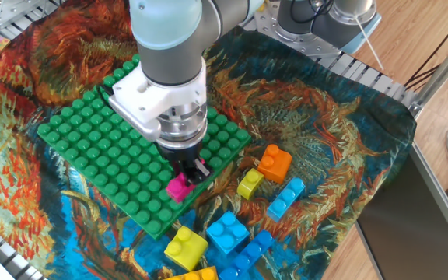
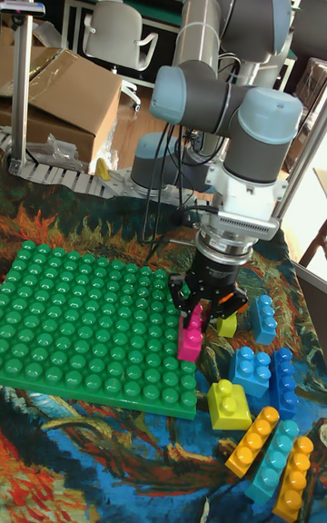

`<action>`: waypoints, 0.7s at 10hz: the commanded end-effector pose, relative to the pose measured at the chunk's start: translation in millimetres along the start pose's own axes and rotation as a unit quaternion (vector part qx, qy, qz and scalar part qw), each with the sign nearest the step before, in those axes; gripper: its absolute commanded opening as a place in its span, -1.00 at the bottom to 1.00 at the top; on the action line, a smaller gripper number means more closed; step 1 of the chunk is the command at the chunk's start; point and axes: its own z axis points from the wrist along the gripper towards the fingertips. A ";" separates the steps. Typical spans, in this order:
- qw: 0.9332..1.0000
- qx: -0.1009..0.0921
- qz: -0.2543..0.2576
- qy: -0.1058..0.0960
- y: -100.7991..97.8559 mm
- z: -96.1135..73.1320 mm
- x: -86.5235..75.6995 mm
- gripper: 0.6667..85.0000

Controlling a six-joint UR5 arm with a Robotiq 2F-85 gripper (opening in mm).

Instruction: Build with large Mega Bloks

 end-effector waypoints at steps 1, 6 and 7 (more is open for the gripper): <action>1.000 -0.007 -0.006 0.006 -14.5 -5.9 -0.4 -0.98; 1.000 -0.017 -0.011 -0.001 -17.0 1.7 -7.7 -0.98; 1.000 -0.015 -0.011 -0.002 -19.0 4.5 -10.7 -0.98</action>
